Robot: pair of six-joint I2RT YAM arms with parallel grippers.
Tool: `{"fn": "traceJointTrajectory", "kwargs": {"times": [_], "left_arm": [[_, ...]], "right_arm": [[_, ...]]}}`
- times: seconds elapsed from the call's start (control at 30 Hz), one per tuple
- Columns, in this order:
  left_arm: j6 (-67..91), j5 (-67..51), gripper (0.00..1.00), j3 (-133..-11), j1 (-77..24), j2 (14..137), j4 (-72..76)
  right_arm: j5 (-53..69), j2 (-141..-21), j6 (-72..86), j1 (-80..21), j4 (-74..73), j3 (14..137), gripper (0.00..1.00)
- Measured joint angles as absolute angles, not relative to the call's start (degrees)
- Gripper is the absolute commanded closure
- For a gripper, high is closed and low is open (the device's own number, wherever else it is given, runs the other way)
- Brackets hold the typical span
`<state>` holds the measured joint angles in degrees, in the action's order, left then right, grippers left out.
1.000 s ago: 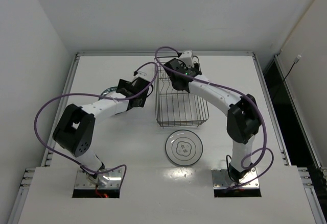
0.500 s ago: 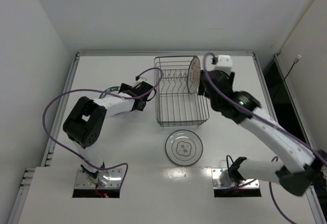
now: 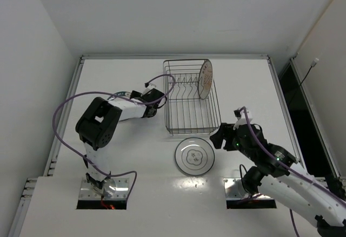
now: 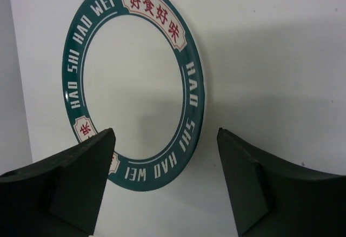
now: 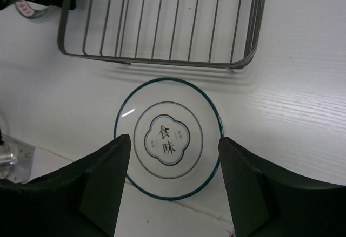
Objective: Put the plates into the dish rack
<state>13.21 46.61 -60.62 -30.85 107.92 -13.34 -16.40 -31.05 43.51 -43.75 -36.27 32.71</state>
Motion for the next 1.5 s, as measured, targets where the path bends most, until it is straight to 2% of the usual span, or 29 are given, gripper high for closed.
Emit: {"fn": "traceJointTrajectory", "kwargs": {"times": [0.03,0.1,0.13,0.17,0.2,0.23,0.37,0.6,0.7,0.93,1.2,1.27,1.37,1.5], "left_arm": [[13.0,46.5,0.39,-61.1,-30.7,108.6,-13.2],[12.4,46.0,0.45,-62.7,-30.1,110.3,-13.2],[12.3,46.0,0.54,-63.6,-29.8,111.1,-13.1],[12.2,45.4,0.74,-64.2,-29.5,111.8,-12.9],[12.8,45.1,0.84,-64.5,-29.3,112.3,-12.5],[12.2,44.6,1.0,-64.7,-29.0,112.9,-12.5],[10.5,46.3,1.0,-65.5,-28.7,114.4,-14.4],[10.8,46.1,1.0,-65.7,-28.5,113.8,-15.5],[11.7,46.0,1.0,-64.7,-28.8,111.7,-17.2],[16.6,44.1,1.0,-63.8,-30.8,95.3,-20.6],[20.1,41.7,1.0,-63.8,-33.7,80.9,-21.0],[20.3,40.3,1.0,-64.7,-34.7,77.6,-21.1],[21.6,34.8,1.0,-68.8,-36.0,73.9,-19.2],[26.5,23.4,1.0,-72.5,-36.7,71.4,-7.2]], "right_arm": [[-15.9,-30.1,44.1,-43.8,-36.3,32.3,0.37],[-15.4,-27.9,44.9,-44.0,-36.3,32.1,0.37],[-15.3,-27.0,45.3,-44.0,-36.5,32.1,0.37],[-15.4,-26.1,45.8,-44.0,-36.8,32.0,0.37],[-15.4,-25.5,46.3,-44.0,-37.1,31.9,0.38],[-15.4,-24.8,46.8,-44.0,-37.7,31.7,0.38],[-16.1,-21.9,48.8,-44.0,-39.8,30.5,0.38],[-17.2,-20.1,51.5,-44.0,-45.8,32.0,0.46],[-17.5,-18.7,53.7,-44.0,-48.6,32.5,0.46],[-17.8,-10.5,57.3,-44.0,-53.1,32.5,0.46],[-17.0,-14.6,57.5,-44.0,-53.5,32.5,0.58],[-16.4,-15.2,57.5,-44.0,-53.0,32.4,0.58],[-16.2,-14.5,57.7,-44.0,-52.6,31.9,0.58],[-16.3,-13.3,58.1,-44.0,-52.6,31.2,0.58]]}}
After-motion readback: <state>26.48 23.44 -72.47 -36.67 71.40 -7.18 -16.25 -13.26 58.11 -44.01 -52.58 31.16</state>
